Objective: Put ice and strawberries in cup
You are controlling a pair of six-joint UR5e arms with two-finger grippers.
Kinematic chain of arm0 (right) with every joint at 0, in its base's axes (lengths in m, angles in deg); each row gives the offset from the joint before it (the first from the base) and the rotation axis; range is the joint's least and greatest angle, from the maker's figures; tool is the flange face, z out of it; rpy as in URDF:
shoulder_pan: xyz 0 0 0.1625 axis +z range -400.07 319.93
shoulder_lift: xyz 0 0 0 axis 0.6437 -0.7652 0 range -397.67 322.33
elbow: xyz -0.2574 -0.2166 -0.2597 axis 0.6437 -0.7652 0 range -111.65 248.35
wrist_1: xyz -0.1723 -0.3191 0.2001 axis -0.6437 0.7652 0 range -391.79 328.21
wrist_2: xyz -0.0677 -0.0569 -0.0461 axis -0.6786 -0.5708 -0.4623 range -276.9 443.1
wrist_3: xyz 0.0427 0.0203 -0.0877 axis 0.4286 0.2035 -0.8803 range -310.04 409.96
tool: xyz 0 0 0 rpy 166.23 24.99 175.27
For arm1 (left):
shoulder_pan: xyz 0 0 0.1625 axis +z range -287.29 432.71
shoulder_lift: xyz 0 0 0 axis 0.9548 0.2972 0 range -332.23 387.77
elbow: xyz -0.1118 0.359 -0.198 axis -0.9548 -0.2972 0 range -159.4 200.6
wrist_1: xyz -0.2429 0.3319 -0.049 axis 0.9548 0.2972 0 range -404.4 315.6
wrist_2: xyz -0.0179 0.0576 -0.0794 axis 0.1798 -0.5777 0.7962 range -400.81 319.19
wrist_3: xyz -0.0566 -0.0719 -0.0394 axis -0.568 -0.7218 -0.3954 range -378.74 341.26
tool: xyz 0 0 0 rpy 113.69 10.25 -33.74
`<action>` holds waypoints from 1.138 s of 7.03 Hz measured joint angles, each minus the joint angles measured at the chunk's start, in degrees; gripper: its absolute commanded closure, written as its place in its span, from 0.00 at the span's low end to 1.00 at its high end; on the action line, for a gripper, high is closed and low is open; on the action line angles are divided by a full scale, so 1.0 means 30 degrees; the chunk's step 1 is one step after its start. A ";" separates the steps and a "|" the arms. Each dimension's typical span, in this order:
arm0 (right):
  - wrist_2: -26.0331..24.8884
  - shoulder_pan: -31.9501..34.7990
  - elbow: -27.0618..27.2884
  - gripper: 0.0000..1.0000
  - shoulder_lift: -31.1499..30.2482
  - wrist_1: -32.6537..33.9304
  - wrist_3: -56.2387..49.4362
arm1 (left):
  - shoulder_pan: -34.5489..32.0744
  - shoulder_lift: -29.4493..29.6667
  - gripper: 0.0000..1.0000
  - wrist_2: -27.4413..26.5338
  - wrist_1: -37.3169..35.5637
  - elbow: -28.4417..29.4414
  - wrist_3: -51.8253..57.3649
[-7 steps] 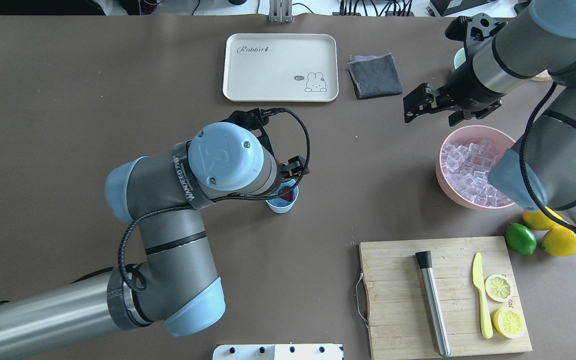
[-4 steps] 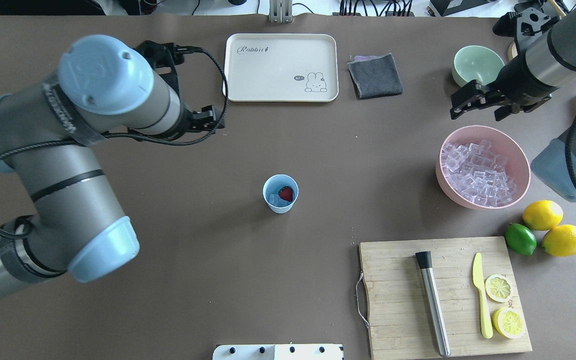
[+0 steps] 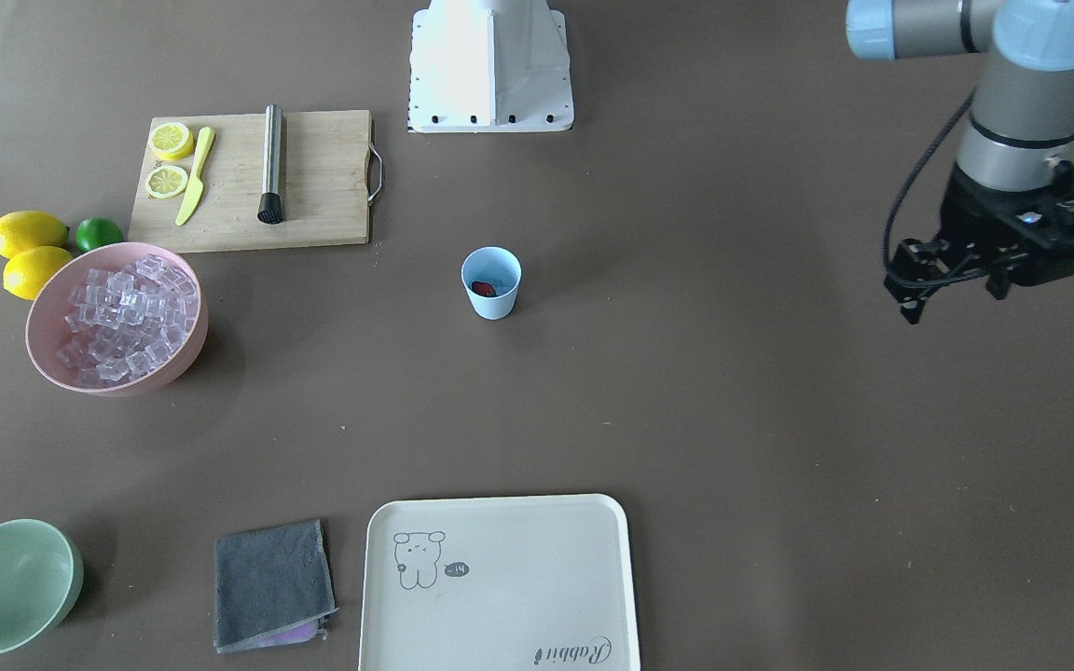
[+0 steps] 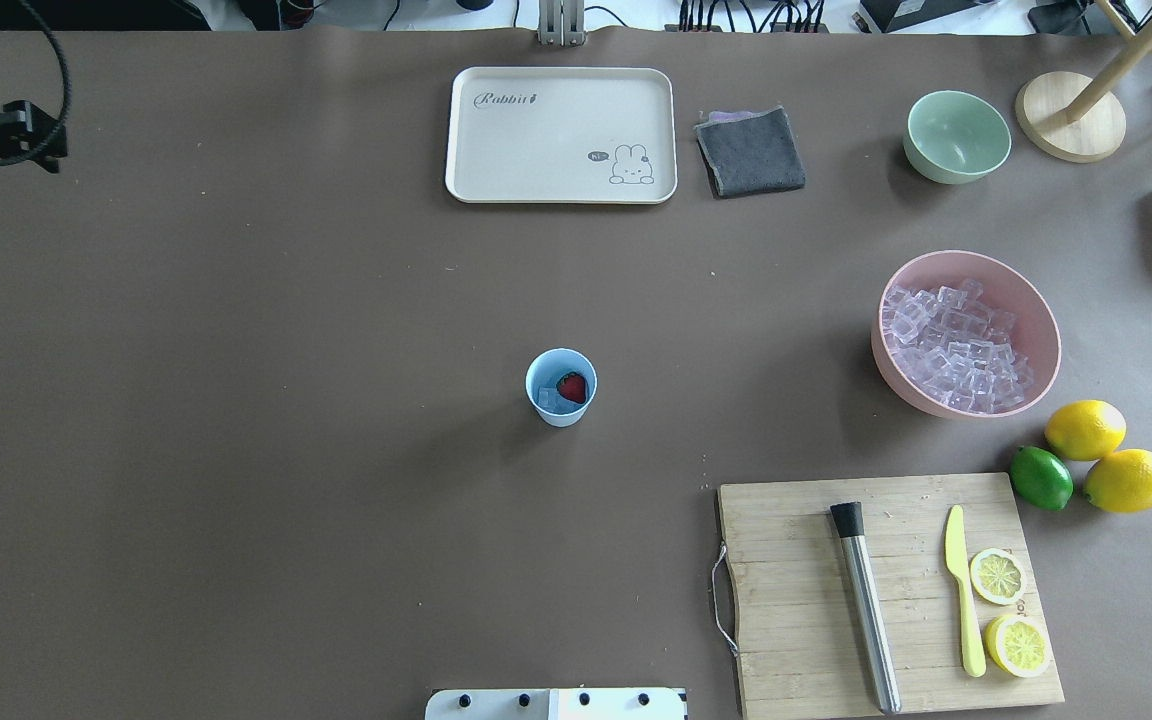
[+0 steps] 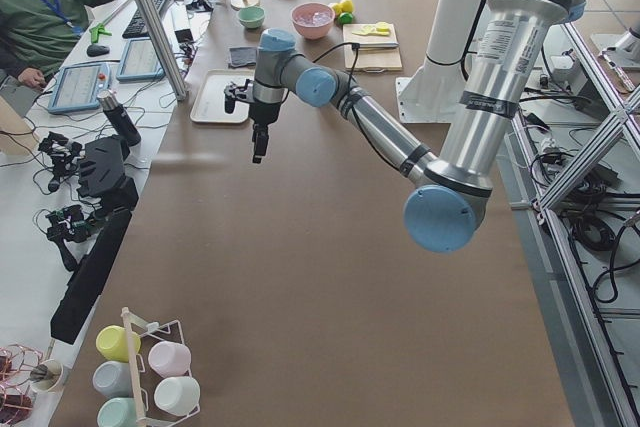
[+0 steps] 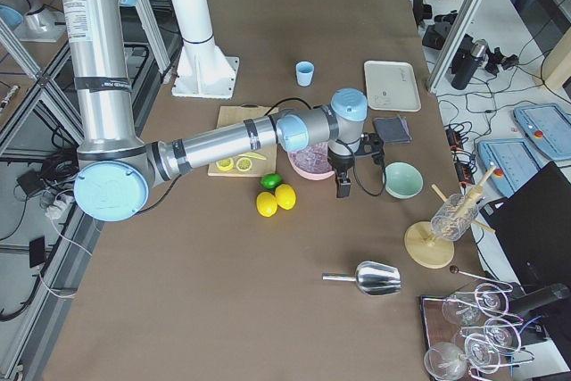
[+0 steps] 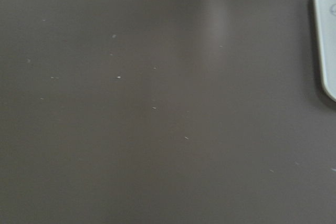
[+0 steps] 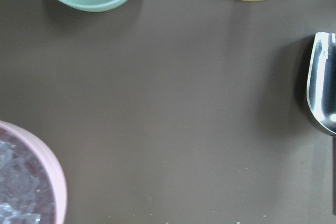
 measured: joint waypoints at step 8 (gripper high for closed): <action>0.1365 0.3808 -0.4138 0.00 -0.0420 -0.0153 -0.4029 | -0.5421 -0.4108 0.02 0.5611 0.7478 0.5735 0.7926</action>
